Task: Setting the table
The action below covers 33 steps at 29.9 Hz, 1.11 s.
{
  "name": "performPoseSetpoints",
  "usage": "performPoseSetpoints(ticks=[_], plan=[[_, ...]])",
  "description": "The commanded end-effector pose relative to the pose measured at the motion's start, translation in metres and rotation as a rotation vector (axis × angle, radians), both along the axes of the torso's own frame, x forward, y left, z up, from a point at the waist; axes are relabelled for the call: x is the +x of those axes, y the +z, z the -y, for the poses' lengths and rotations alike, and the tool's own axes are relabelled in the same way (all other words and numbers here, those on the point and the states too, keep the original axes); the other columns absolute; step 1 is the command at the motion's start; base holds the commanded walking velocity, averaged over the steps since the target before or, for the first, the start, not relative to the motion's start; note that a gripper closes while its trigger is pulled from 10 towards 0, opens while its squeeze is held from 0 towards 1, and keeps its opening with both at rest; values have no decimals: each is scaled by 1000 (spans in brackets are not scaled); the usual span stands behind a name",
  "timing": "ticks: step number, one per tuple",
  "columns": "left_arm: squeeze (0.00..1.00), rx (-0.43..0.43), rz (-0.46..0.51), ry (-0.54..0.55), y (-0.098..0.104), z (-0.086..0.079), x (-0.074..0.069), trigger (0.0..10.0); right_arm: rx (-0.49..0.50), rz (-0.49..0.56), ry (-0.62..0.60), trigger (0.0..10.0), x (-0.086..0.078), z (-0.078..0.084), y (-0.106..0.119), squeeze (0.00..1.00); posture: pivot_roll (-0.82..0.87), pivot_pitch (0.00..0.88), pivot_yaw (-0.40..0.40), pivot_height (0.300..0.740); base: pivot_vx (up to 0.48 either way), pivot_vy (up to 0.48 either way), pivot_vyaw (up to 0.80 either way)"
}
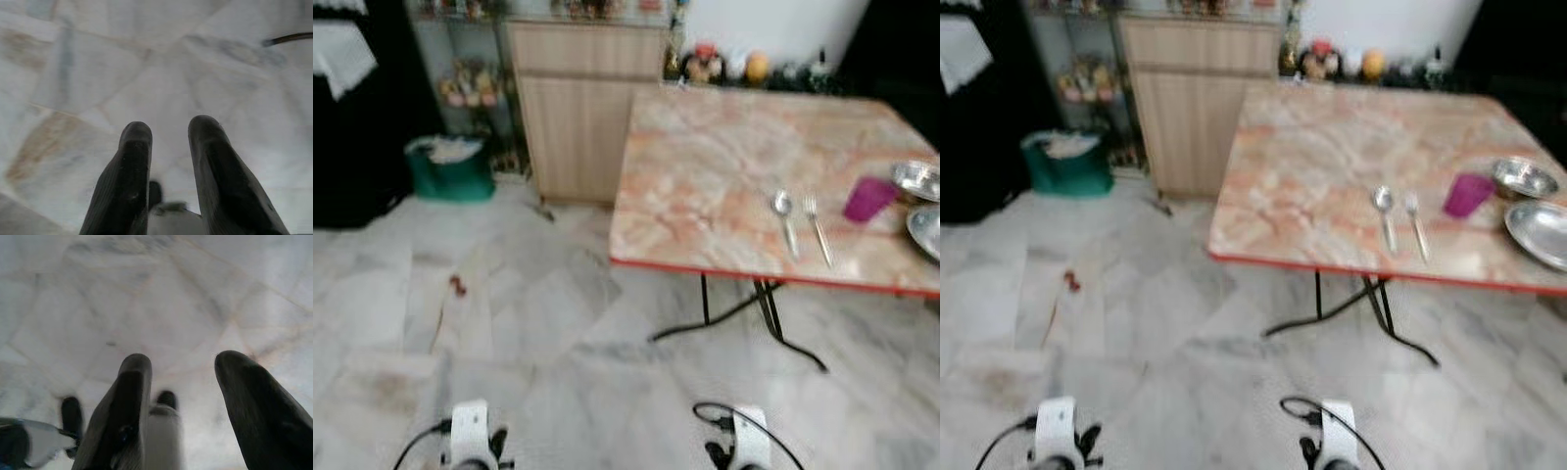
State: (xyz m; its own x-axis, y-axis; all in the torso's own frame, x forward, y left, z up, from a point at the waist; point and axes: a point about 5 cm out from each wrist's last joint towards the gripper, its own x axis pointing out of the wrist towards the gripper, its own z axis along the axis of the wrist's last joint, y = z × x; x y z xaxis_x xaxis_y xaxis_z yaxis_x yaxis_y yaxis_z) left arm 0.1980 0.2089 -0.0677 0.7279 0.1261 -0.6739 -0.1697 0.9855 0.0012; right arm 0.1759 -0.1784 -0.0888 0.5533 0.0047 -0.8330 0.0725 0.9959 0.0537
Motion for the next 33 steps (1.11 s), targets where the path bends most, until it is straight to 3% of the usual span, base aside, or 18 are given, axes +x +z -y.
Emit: performPoseSetpoints(ticks=[1, 33], plan=[[0, 14, -20, -7, -2, -4, -5, 10000, 3, 23, 8, 10000, 7, -2, 3, 0, 47, 0, -38, 732, 0, -247, 0], [0, 10, -8, -2, -1, -2, -2, 10000, 8, 30, 17, 10000, 9, -3, 4, 0, 48, 0, -43, 732, 0, -248, 0]])
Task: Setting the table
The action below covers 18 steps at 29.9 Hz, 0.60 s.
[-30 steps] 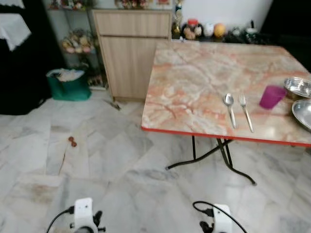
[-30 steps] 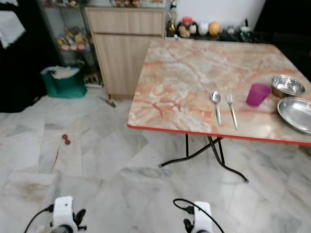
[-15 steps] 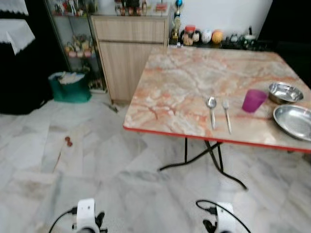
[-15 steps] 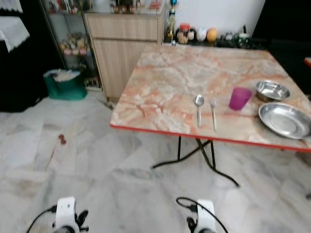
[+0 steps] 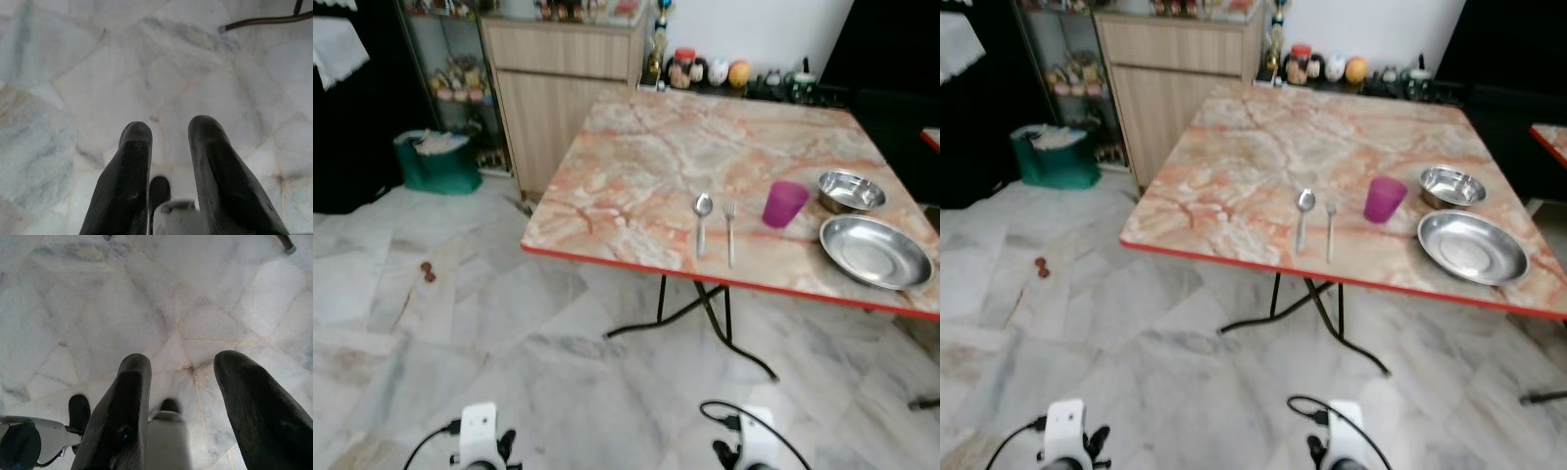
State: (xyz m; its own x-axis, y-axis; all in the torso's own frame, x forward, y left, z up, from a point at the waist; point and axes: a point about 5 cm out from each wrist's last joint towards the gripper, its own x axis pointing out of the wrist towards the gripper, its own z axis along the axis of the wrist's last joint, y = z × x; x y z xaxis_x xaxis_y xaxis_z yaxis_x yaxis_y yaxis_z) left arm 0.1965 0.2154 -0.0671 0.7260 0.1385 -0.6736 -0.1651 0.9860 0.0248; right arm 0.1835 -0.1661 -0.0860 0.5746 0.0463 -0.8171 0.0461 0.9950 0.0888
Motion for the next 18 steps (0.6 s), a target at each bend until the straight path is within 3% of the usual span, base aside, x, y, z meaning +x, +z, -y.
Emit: performPoseSetpoints(ticks=[1, 18], plan=[[0, -14, -4, 3, -1, 5, -1, 10000, -26, 4, -9, 10000, 1, 10, 1, 0, 47, 0, -43, 732, 0, -247, 0], [0, -19, -5, 0, -2, 4, -1, 10000, -23, 10, -16, 10000, 2, 9, 2, 0, 43, 0, -34, 732, 0, -29, 0]])
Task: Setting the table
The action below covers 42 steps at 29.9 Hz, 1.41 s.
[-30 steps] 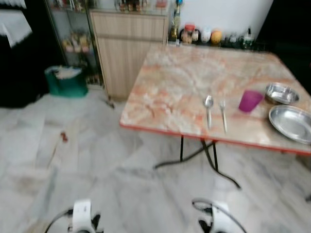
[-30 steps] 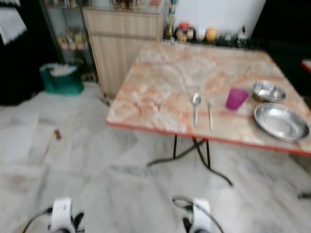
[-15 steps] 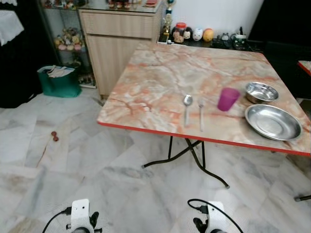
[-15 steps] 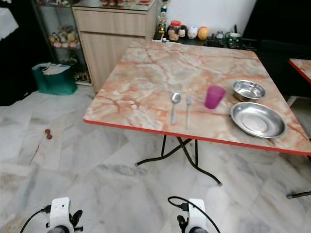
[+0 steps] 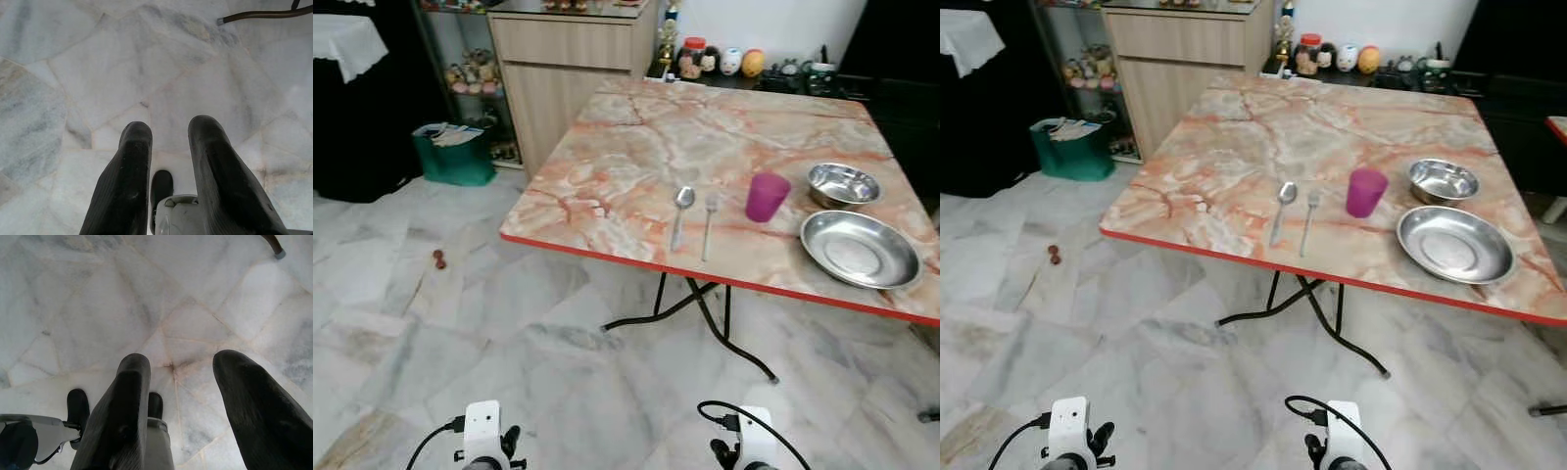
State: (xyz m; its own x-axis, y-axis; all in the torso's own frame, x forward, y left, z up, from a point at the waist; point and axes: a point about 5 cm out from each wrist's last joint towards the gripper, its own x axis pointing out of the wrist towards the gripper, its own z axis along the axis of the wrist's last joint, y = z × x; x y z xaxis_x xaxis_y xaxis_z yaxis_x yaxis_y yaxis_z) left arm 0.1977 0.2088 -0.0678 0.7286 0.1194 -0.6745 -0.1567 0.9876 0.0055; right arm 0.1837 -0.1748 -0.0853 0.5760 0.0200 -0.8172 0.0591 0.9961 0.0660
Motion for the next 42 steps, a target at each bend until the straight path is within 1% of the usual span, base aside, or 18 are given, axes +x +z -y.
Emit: performPoseSetpoints(ticks=[1, 6, 17, 29, 40, 42], plan=[[0, 1, -8, 6, -1, -3, -2, 10000, 0, 9, -4, 10000, 2, 0, 1, 0, 43, 0, -34, 732, 0, 0, 0], [0, 7, -6, 1, 0, -5, -1, 10000, 5, 6, -12, 10000, 2, -1, 1, 0, 38, 0, -27, 732, 0, 0, 0], [0, 10, -9, -5, 0, -5, -2, 10000, 3, 1, -11, 10000, 1, -1, 0, 0, 33, 0, -23, 732, 0, 0, -618], [0, -6, 1, 13, 1, -3, 0, 10000, 0, 4, -5, 10000, 2, -1, 1, 0, 37, 0, -29, 732, 0, 0, -567], [0, -20, 11, 28, 2, -3, 3, 10000, 2, 18, -11, 10000, 4, 0, 2, 0, 40, 0, -37, 732, 0, 0, 0], [0, -22, 12, 28, 2, -2, 3, 10000, 2, 17, -11, 10000, 4, 0, 2, 0, 41, 0, -38, 732, 0, 0, -631]])
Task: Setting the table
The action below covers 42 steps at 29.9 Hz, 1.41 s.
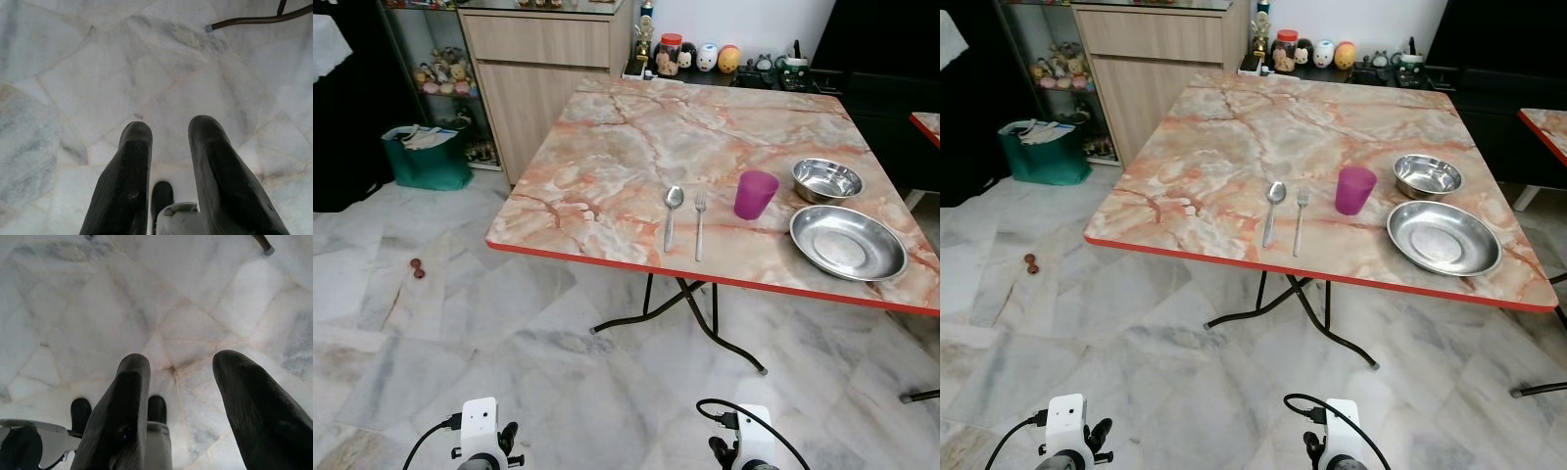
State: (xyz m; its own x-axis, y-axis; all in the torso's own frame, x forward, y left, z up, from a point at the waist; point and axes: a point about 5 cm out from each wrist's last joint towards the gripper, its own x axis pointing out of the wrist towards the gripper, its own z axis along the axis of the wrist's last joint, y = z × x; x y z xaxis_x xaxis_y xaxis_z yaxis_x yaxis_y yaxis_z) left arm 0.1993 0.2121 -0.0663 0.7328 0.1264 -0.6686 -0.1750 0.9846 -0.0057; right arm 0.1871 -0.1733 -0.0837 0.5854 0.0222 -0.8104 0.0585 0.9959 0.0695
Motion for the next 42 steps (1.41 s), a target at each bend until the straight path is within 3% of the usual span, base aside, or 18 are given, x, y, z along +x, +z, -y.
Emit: performPoseSetpoints(ticks=[1, 15, 29, 42], plan=[[0, -14, 3, 9, 0, 1, 1, 10000, 0, 4, -10, 10000, 1, 2, 1, 0, 41, 0, -38, 732, 0, 0, -675], [0, -11, 15, 12, 2, 1, 3, 10000, 0, 11, -6, 10000, 2, 1, 1, 0, 46, 0, -37, 732, 0, 0, -223], [0, -15, 22, 11, 2, -1, 4, 10000, 4, 10, -6, 10000, 1, 0, 1, 0, 46, 0, -31, 732, 286, 0, 0], [0, -11, 27, 9, 3, -1, 4, 10000, 0, 9, -4, 10000, 0, 0, 0, 0, 44, 0, -27, 732, 162, 0, -378]])
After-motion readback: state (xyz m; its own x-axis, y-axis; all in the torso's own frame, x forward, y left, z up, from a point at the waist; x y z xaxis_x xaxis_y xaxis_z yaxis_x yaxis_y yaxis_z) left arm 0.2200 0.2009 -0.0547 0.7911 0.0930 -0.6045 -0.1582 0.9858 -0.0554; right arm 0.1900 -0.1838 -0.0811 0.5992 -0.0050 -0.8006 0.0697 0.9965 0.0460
